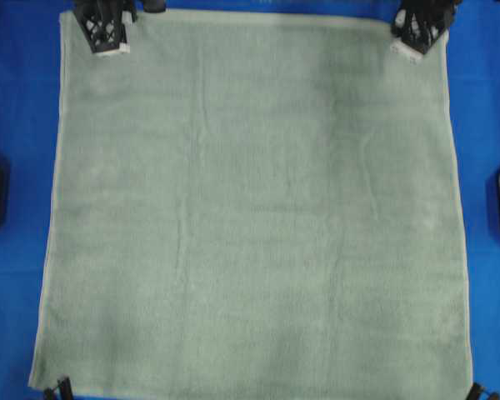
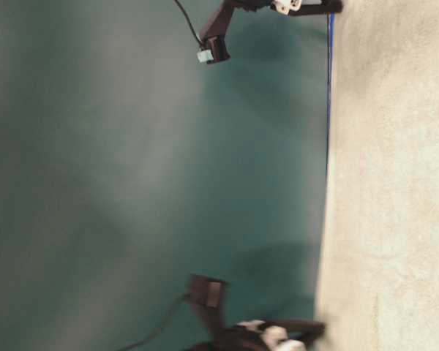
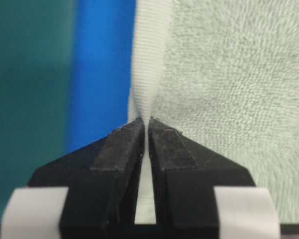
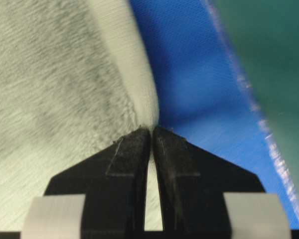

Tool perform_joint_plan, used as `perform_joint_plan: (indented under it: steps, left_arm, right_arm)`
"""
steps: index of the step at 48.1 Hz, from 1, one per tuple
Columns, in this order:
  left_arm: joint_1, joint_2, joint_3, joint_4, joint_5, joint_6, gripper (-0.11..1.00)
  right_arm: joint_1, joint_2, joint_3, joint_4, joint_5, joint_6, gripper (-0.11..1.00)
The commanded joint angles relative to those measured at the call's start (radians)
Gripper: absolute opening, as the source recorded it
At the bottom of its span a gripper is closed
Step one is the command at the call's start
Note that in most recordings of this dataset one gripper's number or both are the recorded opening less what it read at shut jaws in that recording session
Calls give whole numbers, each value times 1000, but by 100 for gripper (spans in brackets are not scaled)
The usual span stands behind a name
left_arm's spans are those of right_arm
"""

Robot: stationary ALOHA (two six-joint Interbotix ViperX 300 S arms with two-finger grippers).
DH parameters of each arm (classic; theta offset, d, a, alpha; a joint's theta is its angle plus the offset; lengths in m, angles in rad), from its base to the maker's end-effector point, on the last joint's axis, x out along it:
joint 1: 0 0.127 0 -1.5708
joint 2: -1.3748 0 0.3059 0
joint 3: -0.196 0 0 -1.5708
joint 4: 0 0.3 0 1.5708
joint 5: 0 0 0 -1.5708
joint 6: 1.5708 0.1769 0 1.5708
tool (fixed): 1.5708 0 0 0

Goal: Fold a bath towel.
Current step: 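Pull the far edge toward the near edge with both grippers, folding in half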

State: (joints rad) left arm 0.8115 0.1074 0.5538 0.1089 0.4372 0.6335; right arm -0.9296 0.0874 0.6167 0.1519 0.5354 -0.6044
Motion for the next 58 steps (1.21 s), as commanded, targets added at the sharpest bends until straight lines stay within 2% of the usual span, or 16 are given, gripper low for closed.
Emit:
perform_joint_plan:
  steps: [1, 9, 19, 23, 28, 32, 37, 41, 46, 50, 51, 53, 58]
  left_arm:
    - [-2, -91, -55, 2, 75, 2, 3]
    - [-28, -161, -100, -3, 189, -8, 3]
    - [-94, -183, -48, -37, 225, -37, 3]
    - [-140, -204, -3, -49, 230, -72, 3]
    - [-227, -247, 71, -67, 238, -161, 3]
    - [-333, -298, 150, -71, 241, -298, 3]
    - [-500, -362, 247, -106, 247, -364, 3]
    - [-669, -410, 308, -127, 229, -472, 3]
    - [-888, -443, 353, -133, 186, -696, 3]
    - [-1049, -446, 365, -132, 132, -907, 3]
    - [-1109, -445, 364, -127, 110, -969, 3]
    - [-1186, -434, 362, -117, 80, -1051, 3]
    - [-1336, -397, 331, -95, 18, -1190, 3]
  right_arm:
    - [2, -115, -11, 2, 21, 17, 5]
    - [15, -249, 0, 2, 81, 41, 5]
    - [87, -305, 63, 3, 100, 104, 5]
    - [150, -336, 100, 3, 121, 161, 5]
    - [293, -394, 178, 3, 153, 276, 5]
    - [422, -456, 241, 2, 164, 387, 5]
    - [618, -534, 310, 11, 163, 563, 5]
    - [807, -583, 345, 26, 147, 730, 5]
    - [1086, -606, 362, 28, 84, 991, 5]
    - [1266, -586, 356, 9, 21, 1181, 5]
    - [1304, -575, 353, 0, 8, 1224, 5]
    - [1374, -549, 342, -26, -17, 1310, 5]
    - [1508, -463, 302, -89, -35, 1489, 5]
